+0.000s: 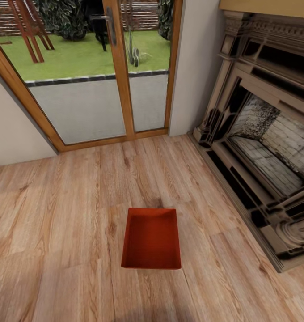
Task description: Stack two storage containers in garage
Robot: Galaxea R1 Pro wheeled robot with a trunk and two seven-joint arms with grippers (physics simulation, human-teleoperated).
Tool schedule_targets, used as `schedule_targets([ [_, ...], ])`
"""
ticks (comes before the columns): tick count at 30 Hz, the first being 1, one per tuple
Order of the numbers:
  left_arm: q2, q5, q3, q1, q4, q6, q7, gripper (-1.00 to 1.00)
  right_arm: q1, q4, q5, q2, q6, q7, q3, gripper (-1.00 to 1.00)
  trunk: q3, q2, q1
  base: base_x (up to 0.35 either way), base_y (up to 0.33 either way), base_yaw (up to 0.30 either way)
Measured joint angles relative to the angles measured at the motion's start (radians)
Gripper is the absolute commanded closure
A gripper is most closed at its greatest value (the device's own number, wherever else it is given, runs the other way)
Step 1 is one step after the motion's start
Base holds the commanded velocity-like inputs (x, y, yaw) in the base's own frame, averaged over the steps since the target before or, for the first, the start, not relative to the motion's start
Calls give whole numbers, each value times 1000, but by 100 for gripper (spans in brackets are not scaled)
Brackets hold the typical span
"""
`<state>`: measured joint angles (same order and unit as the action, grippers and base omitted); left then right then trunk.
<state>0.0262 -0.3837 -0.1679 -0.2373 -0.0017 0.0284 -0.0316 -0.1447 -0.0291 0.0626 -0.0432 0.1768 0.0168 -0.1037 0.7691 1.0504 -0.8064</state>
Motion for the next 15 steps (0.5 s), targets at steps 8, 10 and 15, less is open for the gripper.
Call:
schedule_targets([
  [8, 0, -1, 0, 0, 0, 0, 0, -100, 0, 0, 0, 0, 0, 1, 0, -100, 25, 56, -31, 0, 0, 0],
  [10, 0, -1, 0, 0, 0, 0, -1, -100, 0, 0, 0, 1, -1, 1, 0, -100, 31, 70, -38, 0, 0, 0],
  [15, 0, 2, 0, 0, 0, 0, 0, -100, 0, 0, 0, 2, 0, 1, 0, -100, 31, 70, -38, 0, 0, 0],
])
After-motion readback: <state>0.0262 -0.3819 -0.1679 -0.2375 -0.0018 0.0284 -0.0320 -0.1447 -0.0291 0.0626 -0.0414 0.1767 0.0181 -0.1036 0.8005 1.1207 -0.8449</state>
